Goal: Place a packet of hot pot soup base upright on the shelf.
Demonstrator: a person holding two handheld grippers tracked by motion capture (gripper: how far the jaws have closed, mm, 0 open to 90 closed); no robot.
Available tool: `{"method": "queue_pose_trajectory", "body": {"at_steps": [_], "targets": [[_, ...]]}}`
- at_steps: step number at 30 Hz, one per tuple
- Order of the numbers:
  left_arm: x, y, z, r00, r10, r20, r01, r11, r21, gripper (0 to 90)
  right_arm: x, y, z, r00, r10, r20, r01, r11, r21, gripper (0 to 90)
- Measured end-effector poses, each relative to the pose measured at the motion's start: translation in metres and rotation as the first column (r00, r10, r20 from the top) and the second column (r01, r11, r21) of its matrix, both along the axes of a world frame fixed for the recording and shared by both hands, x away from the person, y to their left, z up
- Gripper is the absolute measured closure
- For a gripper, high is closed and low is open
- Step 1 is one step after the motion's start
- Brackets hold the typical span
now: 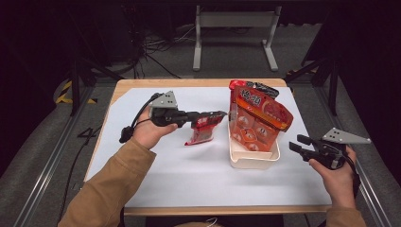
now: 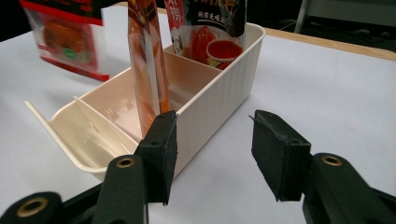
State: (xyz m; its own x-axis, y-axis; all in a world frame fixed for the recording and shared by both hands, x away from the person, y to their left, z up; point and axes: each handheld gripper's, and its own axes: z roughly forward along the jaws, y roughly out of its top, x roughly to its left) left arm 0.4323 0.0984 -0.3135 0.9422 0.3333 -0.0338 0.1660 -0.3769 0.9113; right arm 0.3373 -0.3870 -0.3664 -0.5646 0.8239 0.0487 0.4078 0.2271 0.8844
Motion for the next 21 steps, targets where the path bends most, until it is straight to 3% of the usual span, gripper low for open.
{"method": "queue_pose_trajectory", "body": {"at_steps": [8, 21], "targets": [[-0.019, 0.004, 0.016, 0.9985, -0.053, -0.016, 0.052, 0.9981, -0.034, 90.0, 0.001, 0.001, -0.001, 1.0, 0.001, -0.002, -0.001, 1.0, -0.005, 50.8], [-0.036, 0.0, 0.033, 0.993, -0.118, 0.004, 0.118, 0.9895, -0.083, 90.0, 0.002, 0.002, -0.001, 1.0, 0.008, -0.004, -0.008, 1.0, -0.006, 50.9]]}}
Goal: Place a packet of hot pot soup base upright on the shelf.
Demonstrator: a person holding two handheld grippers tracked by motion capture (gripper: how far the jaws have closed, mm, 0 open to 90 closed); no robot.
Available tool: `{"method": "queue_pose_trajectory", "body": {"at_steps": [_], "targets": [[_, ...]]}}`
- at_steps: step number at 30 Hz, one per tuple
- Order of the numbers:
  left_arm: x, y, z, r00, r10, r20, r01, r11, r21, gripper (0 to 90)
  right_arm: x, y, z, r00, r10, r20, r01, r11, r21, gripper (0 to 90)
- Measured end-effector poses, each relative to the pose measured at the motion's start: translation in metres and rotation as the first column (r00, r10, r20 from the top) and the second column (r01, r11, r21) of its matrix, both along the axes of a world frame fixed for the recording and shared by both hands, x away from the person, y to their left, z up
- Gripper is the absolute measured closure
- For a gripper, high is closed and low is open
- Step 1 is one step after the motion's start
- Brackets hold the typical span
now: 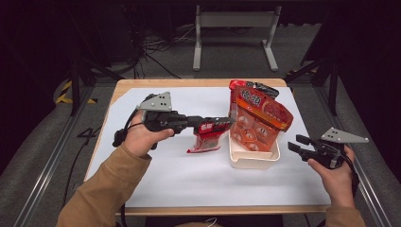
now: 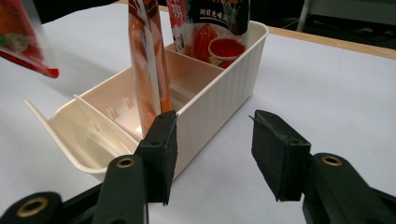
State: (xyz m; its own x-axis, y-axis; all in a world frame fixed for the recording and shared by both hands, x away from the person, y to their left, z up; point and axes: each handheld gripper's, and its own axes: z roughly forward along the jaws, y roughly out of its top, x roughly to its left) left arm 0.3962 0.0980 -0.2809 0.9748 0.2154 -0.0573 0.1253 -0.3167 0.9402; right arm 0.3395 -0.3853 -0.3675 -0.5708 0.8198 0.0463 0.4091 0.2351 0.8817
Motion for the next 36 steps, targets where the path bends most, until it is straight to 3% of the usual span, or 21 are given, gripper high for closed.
{"method": "queue_pose_trajectory", "body": {"at_steps": [6, 24, 36], "targets": [[-0.006, -0.009, 0.003, 0.9997, -0.025, 0.006, 0.026, 0.9995, -0.018, 90.0, 0.001, 0.003, 0.002, 1.0, 0.007, 0.004, -0.007, 1.0, -0.004, 50.9], [-0.011, -0.042, 0.014, 0.9957, -0.056, 0.074, 0.061, 0.9964, -0.059, 90.0, 0.004, 0.004, 0.002, 0.9997, 0.02, 0.011, -0.02, 1.0, -0.002, 50.9], [-0.008, -0.064, 0.011, 0.993, -0.09, 0.077, 0.097, 0.9917, -0.085, 90.0, 0.004, 0.003, 0.003, 0.9998, 0.019, 0.009, -0.019, 1.0, 0.002, 50.9]]}}
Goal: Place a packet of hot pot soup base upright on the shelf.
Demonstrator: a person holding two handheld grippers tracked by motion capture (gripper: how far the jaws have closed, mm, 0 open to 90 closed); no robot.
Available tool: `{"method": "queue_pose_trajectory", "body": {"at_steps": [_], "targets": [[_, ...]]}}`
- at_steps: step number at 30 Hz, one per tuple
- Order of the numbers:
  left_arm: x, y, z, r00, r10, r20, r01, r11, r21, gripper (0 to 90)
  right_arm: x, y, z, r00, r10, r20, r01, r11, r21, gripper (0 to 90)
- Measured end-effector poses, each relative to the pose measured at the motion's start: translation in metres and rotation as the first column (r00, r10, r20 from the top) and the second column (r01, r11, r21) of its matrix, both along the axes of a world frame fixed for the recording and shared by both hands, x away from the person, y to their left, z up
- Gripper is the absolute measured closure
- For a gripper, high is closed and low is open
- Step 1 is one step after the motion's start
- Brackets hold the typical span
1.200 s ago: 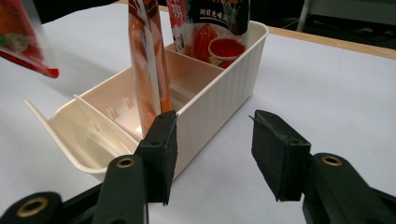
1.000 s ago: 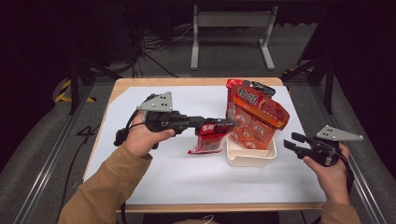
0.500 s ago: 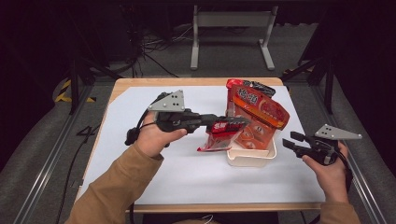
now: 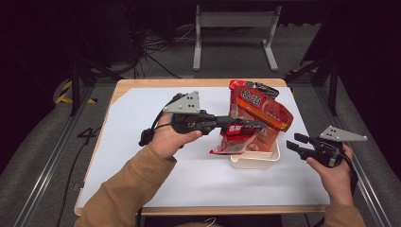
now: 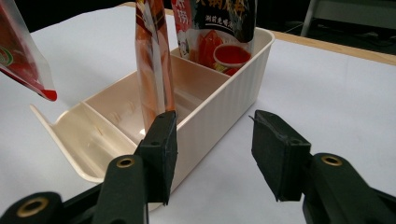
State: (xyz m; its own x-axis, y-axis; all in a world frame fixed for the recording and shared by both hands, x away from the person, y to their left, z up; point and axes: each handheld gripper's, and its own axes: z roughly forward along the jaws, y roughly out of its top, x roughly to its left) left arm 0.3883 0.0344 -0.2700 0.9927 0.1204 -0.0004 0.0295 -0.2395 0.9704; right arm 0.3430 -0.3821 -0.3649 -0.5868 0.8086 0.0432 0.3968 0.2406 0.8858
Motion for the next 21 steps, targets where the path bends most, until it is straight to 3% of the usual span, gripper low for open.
{"method": "queue_pose_trajectory", "body": {"at_steps": [21], "targets": [[0.006, -0.036, -0.011, 0.9997, -0.024, 0.004, 0.024, 0.9996, -0.015, 90.0, -0.001, -0.005, 0.0, 1.0, -0.008, -0.003, 0.008, 1.0, 0.008, 50.9]]}}
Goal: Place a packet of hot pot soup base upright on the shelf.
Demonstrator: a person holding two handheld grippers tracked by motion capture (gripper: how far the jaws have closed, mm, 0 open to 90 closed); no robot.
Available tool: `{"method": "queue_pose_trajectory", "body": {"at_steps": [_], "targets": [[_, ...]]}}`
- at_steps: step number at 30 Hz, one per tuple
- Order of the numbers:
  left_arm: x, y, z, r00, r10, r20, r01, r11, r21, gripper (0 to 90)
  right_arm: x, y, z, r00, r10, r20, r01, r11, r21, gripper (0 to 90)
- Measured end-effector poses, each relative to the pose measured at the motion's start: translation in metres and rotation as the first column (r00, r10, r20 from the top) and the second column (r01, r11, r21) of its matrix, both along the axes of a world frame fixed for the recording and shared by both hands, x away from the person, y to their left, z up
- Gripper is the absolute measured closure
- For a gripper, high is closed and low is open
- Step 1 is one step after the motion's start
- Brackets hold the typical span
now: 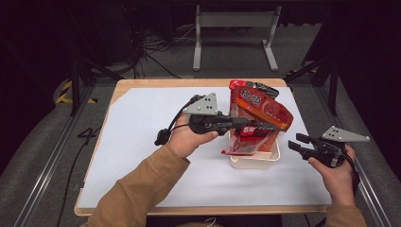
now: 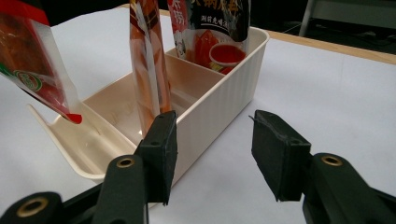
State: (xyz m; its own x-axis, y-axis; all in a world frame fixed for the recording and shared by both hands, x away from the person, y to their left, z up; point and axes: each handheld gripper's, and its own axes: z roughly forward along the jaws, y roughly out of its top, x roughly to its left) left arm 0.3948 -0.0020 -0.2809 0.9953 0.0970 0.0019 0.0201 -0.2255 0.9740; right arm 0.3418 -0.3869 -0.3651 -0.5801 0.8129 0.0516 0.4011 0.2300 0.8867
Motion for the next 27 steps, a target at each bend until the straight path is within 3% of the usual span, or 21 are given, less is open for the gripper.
{"method": "queue_pose_trajectory", "body": {"at_steps": [27], "targets": [[0.008, -0.039, -0.018, 0.9991, -0.039, 0.016, 0.039, 0.9991, -0.014, 90.0, -0.001, -0.004, 0.0, 1.0, -0.005, 0.001, 0.005, 1.0, 0.003, 50.9]]}}
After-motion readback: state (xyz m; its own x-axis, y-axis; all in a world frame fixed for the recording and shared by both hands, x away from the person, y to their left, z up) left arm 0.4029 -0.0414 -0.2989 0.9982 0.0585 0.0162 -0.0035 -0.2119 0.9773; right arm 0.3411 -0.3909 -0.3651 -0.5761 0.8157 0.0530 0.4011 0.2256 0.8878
